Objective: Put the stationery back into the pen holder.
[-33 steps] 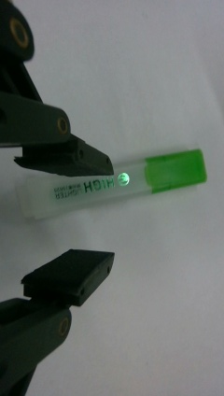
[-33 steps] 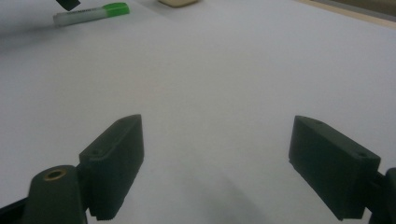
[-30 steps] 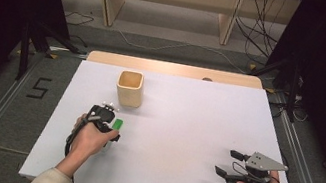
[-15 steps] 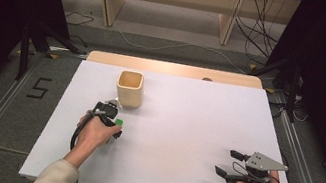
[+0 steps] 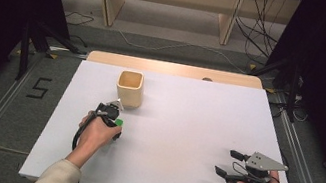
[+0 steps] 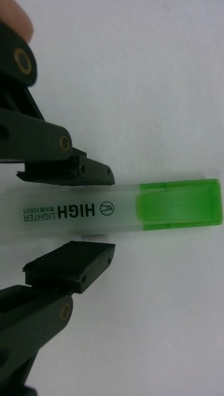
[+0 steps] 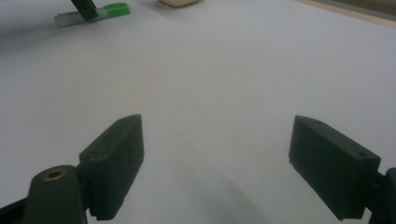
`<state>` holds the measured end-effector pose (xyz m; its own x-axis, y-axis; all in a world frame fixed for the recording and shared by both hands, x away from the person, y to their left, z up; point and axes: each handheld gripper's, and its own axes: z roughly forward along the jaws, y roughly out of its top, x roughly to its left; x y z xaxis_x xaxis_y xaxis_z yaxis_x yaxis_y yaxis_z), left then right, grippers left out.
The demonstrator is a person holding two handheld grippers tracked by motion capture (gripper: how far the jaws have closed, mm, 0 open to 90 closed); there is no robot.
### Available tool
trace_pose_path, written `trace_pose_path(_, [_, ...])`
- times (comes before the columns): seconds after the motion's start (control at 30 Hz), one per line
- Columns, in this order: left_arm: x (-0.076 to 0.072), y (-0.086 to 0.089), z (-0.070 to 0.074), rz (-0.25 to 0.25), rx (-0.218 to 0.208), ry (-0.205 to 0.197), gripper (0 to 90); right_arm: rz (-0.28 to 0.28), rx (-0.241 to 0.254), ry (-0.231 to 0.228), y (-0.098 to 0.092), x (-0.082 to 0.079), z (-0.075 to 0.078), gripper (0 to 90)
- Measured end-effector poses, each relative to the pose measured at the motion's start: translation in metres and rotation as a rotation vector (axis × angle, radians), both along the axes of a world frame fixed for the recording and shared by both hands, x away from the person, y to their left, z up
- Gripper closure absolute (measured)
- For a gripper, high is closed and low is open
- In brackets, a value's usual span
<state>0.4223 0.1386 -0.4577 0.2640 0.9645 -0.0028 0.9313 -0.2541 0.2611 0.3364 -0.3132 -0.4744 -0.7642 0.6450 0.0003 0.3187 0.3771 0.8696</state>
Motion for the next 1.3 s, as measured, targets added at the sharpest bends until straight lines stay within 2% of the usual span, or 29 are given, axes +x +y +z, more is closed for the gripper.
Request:
trace_pose_path(0.5, [0.0012,-0.001,-0.0026,0.008,0.027,0.062,62.8,0.002,-0.001,0.0,0.0001,-0.0002,0.0,18.7])
trace_pose_path(0.83, [0.0026,-0.0024,-0.0024,0.024,0.032,0.074,64.8,-0.002,0.001,0.005,0.0004,-0.0007,-0.0002,18.7])
trace_pose_path(1.3, [0.0023,-0.0024,-0.0024,0.044,0.028,0.071,66.0,0.002,-0.006,0.003,0.0003,-0.0009,0.0003,18.7])
